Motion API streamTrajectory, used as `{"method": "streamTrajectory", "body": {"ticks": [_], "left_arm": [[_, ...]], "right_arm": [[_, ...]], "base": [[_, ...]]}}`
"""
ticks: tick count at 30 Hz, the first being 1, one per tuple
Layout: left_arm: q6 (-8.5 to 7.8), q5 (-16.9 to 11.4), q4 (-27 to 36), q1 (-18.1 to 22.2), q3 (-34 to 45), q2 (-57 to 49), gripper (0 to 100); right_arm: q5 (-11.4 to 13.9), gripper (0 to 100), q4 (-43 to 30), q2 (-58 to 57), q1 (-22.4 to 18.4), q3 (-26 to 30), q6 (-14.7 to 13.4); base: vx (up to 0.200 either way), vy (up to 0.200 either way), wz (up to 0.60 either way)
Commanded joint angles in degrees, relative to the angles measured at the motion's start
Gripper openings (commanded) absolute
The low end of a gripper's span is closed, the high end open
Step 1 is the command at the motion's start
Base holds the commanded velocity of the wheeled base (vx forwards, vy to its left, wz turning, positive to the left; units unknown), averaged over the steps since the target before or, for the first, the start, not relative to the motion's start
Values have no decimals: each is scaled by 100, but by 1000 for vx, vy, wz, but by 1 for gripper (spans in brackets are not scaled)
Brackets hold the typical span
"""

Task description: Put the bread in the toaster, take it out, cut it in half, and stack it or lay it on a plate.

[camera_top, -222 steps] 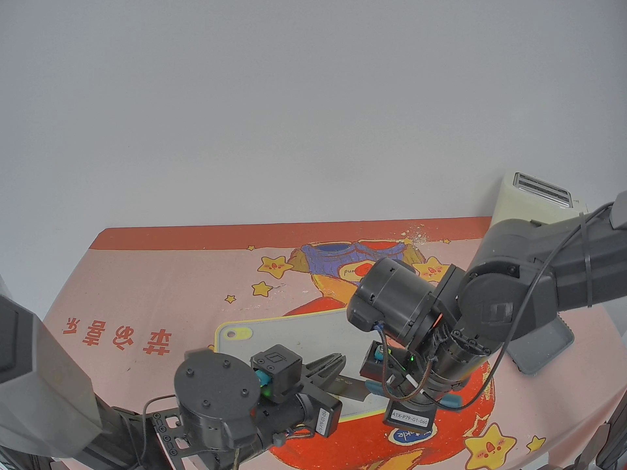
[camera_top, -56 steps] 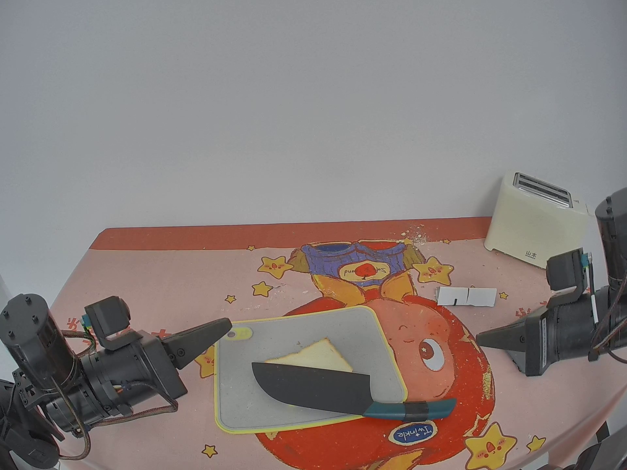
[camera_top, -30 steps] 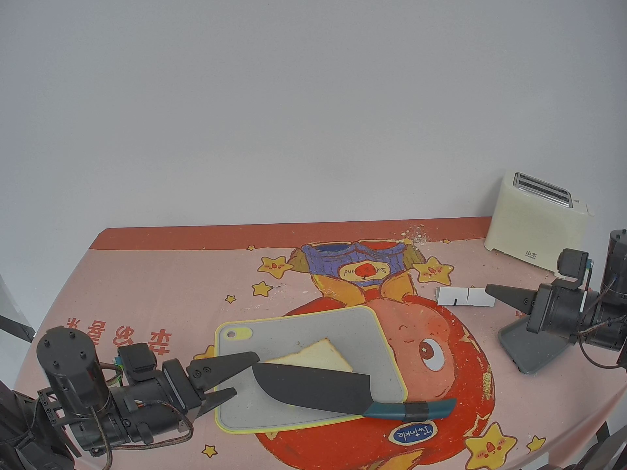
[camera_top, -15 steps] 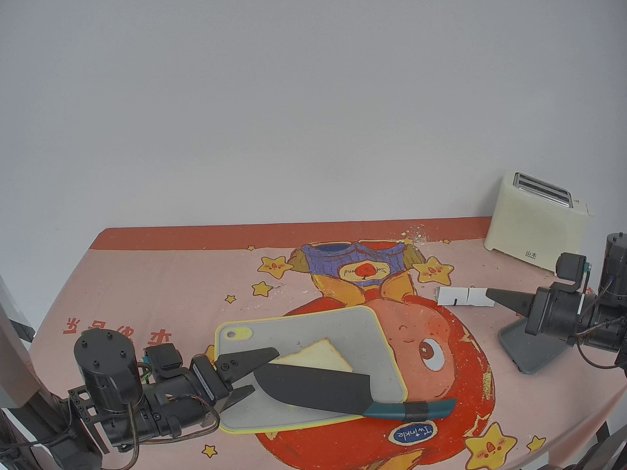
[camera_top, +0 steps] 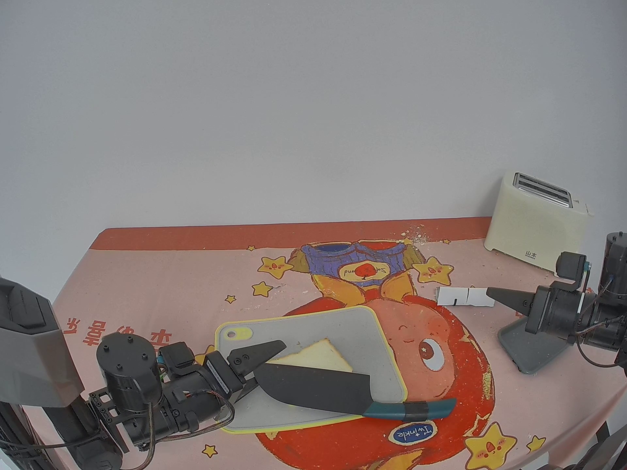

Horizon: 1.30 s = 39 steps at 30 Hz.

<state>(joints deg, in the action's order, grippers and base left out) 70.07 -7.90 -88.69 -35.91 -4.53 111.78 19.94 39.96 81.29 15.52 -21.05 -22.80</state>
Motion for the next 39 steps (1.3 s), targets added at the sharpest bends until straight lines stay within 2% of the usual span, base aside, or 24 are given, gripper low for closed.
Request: {"method": "streamTrajectory", "body": {"ticks": [1, 16, 22, 27, 28, 39], "left_arm": [[7, -1, 62, -3, -30, 81, 100], [-2, -10, 71, 5, -153, 222, 100], [7, -10, 80, 5, -188, 371, 100], [7, -10, 71, 5, -197, 406, 100], [7, -1, 71, 5, -197, 406, 0], [7, 8, 62, 14, -144, 503, 0]], "right_arm": [[1, 0, 3, 10, -31, -4, 3], [1, 0, 3, 10, -119, -22, 12], [1, 0, -6, 36, -154, -4, 197], [10, 0, 3, 36, -225, -13, 205], [1, 0, 3, 36, -225, -13, 205], [1, 0, 3, 28, -234, -13, 205]], "base": [[0, 0, 0], [0, 0, 0], [0, 0, 0], [0, 0, 0], [0, 0, 0], [0, 0, 0]]}}
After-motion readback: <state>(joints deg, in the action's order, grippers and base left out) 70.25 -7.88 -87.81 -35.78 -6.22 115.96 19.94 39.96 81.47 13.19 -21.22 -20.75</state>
